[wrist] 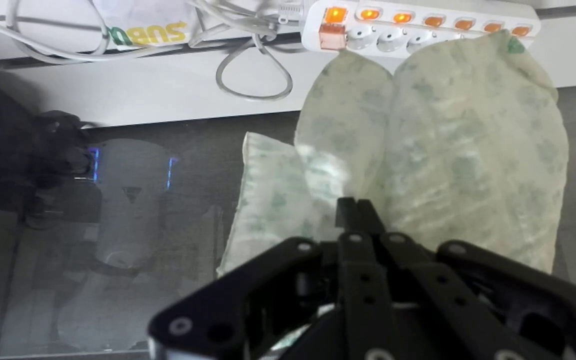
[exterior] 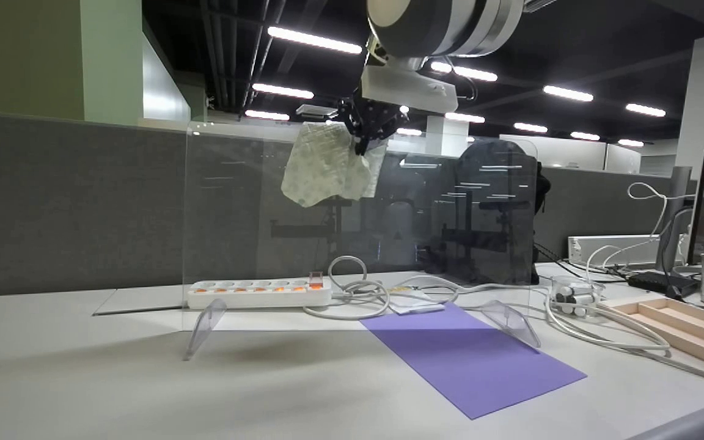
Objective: Unhang the white cloth from the glass panel
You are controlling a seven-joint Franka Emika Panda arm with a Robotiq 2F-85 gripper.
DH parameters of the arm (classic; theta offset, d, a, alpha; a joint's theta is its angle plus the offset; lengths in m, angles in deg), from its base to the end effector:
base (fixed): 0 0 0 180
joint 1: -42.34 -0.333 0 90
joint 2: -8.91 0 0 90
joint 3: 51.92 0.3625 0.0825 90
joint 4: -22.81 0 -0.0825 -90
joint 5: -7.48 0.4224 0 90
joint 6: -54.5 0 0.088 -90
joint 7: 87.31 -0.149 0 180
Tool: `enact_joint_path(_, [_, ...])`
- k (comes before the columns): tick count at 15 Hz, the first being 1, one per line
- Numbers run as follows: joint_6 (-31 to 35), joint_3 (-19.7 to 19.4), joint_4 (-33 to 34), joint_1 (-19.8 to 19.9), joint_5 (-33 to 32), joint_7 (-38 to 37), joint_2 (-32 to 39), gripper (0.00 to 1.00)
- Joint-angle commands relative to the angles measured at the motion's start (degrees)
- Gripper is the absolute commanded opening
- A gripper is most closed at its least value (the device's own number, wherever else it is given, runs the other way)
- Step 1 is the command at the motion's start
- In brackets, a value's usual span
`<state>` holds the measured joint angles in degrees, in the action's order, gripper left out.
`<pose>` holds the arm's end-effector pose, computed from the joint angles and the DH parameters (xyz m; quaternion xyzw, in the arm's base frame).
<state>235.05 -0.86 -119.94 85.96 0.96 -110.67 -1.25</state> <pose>0.5527 0.0883 0.4060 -0.9231 0.0533 -0.3805 0.0157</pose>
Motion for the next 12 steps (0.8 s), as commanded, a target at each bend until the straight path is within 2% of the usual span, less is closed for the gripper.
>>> enact_joint_path(1, [-1.21,1.31,1.73,0.44,0.36,-0.93,1.96,0.00])
enact_joint_path(3, [-3.48,0.51,1.56,-2.28,2.11,-0.18,3.09,0.00])
enact_joint_path(5, [-6.99,-0.71,1.00,-6.62,5.76,1.44,3.90,0.00])
enact_joint_path(8, [-12.42,-1.91,0.04,-12.63,14.55,5.50,2.52,0.00])
enact_joint_path(9, [-14.57,-9.31,-0.42,-20.65,13.93,4.31,1.99,0.00])
enact_joint_path(10, [-16.39,-11.68,-0.94,-23.95,15.44,4.75,1.17,0.00])
enact_joint_path(12, [-20.41,-19.23,-2.65,-32.48,17.22,4.29,-1.40,0.00])
